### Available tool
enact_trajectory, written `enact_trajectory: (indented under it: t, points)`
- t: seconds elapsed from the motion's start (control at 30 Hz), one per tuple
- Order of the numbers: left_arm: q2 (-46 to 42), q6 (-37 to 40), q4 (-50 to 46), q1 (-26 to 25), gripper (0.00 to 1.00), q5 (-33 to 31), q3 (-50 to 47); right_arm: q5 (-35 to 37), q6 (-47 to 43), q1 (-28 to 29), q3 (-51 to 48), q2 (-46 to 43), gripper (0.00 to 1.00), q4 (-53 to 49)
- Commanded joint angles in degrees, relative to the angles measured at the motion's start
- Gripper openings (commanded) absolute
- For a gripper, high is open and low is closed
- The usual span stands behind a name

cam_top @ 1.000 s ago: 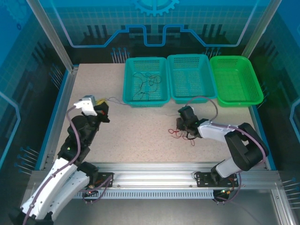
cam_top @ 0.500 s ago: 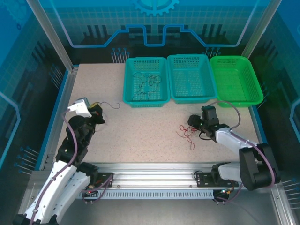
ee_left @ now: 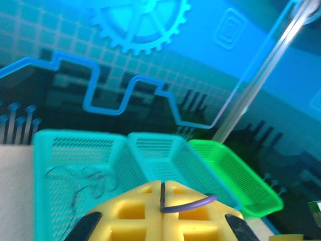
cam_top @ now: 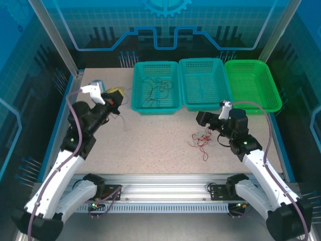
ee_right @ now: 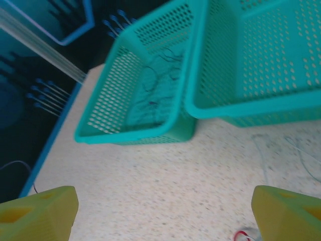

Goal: Untangle the cables

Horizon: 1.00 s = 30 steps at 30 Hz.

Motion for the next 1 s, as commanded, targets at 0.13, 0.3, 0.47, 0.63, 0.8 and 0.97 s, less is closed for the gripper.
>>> enact_trajectory:
  t: [0.13, 0.3, 0.47, 0.63, 0.8, 0.97]
  points:
    - [17.9, -0.4, 9.5, 0.1, 0.0, 5.7, 13.6, -4.3, -3.1, 3.5, 3.7, -2.7, 0.91, -3.5]
    - [29.8, 0.5, 13.4, 0.1, 0.0, 1.8, 19.9, -3.8, -3.8, 3.6, 4.6, -3.0, 0.92, -6.4]
    - [41.3, 3.8, 15.5, 0.1, 0.0, 0.8, 24.8, -3.2, -3.6, 3.6, 4.4, -3.7, 0.92, -7.4]
    - [51.6, 5.2, 15.9, 0.1, 0.0, 0.9, 28.0, -2.6, -3.3, 3.6, 4.1, -3.6, 0.92, -8.3]
    - [58.5, 5.6, 14.8, 0.2, 0.0, -1.5, 28.9, -2.4, -3.3, 3.6, 4.2, -3.7, 0.92, -9.3]
    - [58.3, 5.3, 12.0, 0.1, 0.44, -3.7, 29.4, -2.3, -3.6, 3.6, 4.5, -3.4, 0.92, -9.6]
